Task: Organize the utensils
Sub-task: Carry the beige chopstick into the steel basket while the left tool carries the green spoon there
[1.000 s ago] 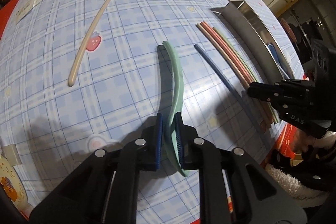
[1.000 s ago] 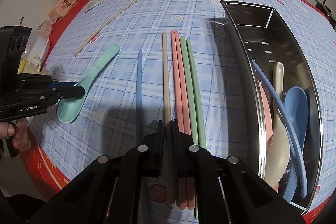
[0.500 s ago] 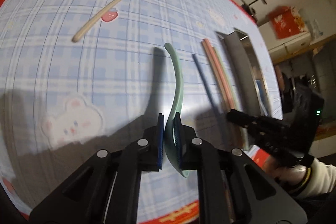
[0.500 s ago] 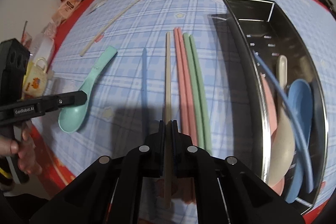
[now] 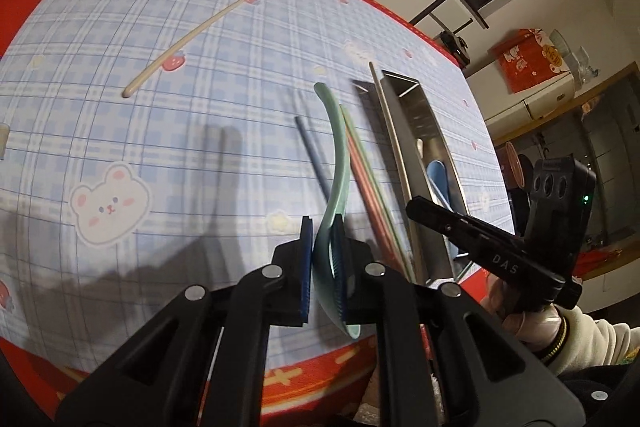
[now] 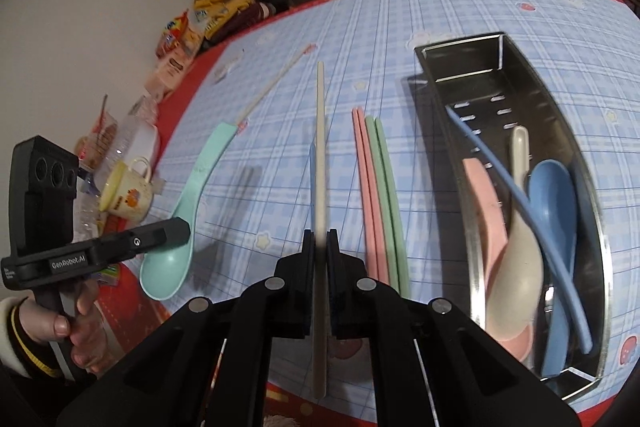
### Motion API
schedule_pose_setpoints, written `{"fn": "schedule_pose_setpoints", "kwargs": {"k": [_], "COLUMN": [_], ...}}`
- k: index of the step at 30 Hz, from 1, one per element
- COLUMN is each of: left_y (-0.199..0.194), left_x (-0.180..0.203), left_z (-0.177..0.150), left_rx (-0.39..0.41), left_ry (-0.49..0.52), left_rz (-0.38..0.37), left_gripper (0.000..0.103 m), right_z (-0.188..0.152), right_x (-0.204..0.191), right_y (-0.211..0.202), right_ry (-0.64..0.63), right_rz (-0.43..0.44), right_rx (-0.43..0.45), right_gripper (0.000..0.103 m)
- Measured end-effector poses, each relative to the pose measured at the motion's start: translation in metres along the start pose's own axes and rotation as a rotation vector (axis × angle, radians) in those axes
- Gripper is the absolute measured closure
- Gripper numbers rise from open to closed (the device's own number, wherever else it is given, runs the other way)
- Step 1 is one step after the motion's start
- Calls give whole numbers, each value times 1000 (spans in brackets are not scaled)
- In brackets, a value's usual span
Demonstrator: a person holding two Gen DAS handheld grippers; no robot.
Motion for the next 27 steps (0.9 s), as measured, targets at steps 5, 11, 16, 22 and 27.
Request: {"fn": "schedule_pose_setpoints", "kwargs": {"k": [5,11,16,22,27], "left_y": [1,12,29,53,73], "left_x": [19,54,85,121,139], "left_z": [-10,-21,-26,-32,-38], "left_rx": [6,3,-13,-33,-28], "left_ry": [0,19,30,26,11], "left_rz": [13,2,-9,-9,6], "left_gripper": [90,90,90,90,90], "right_z": [3,6,11,17,19], "right_x": [15,41,66,95,112], "right_y": [-20,-48,-66,-81,-83], "right_ry": [13,18,24,37,34], "right_rz": [12,3,-8,-15,-9], "right_rx": [24,49,65,67,38], "right_gripper": [96,96,96,96,96]}}
Point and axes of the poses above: each gripper's, at about its wrist camera, not at the fingertips, and y roughly the way its jaws point, x to its right, z to its top, the point moved 7 cm from there along y, roughly the way its jaws point, and after that the axes turned 12 degrees about x, right-handed, at the moved point
